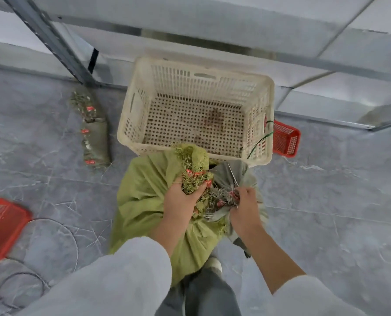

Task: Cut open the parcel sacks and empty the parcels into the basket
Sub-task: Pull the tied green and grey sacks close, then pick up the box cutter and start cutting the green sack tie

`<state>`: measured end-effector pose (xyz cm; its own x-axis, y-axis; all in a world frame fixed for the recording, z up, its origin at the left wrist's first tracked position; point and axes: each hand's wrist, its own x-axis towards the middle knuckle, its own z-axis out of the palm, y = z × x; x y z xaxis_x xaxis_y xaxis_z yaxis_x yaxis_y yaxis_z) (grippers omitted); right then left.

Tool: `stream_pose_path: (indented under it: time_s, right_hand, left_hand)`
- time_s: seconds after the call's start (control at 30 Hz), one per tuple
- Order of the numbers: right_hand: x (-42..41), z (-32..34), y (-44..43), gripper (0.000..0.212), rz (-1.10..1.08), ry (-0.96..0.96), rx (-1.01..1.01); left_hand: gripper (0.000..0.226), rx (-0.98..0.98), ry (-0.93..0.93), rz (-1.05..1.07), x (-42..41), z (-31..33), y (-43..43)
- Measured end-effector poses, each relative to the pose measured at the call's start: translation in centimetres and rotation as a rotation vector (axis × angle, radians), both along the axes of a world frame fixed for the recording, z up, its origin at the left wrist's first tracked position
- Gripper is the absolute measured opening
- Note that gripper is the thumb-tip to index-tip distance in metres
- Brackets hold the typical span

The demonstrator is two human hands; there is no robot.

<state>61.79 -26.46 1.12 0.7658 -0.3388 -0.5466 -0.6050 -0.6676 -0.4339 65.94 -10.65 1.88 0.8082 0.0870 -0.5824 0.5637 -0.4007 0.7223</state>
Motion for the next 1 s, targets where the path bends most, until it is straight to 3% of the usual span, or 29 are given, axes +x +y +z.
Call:
stream_pose_path:
  time_s: [0.07,0.17,0.3,0.37,0.57,0.73,0.9,1.0]
  right_hand:
    - [0.1,-1.9,-0.5,0.048,-0.011,-0.001,-0.009]
    - [0.1,-3.9,-0.9,0.049,0.022,0.006,0.007]
    - [0.0,-5.0,-1.2,0.052,-0.013,-0.04,0.117]
    - [-0.3,-5.2,-1.5,0.055,-0.065,-0.079,0.158]
    - [-2.2,-5.9,-2.2,0.076,-0.217,-0.097,0.067]
    - [-4.2,-6.2,-2.5,0.065,-0.385,0.039,0.116]
    - [-6.3,-4.6,-3.4,0.068,-0.507,0.069,0.247]
    - [-7.0,-2.8,-2.7,0.058,-0.527,0.157,0.183]
  left_hand:
    - [0.054,-0.003,0.031,-0.04,0.7,-1.8,-0.6]
    - [0.046,0.006,0.049,-0.103,0.9,-4.2,-0.9]
    - [0.09,0.019,0.113,-0.117,0.4,-5.4,-0.3]
    - [0.097,0.008,0.053,-0.068,0.1,-5.3,0.2]
    - [0.086,0.336,-0.07,-0.208,-1.0,-4.7,1.1]
    - [0.082,0.341,-0.039,-0.241,-1.8,-3.5,0.5]
    - [0.058,0.383,-0.143,-0.254,-2.9,-1.0,-1.2]
    - [0.052,0.384,-0.184,-0.27,-3.5,0.7,-3.1]
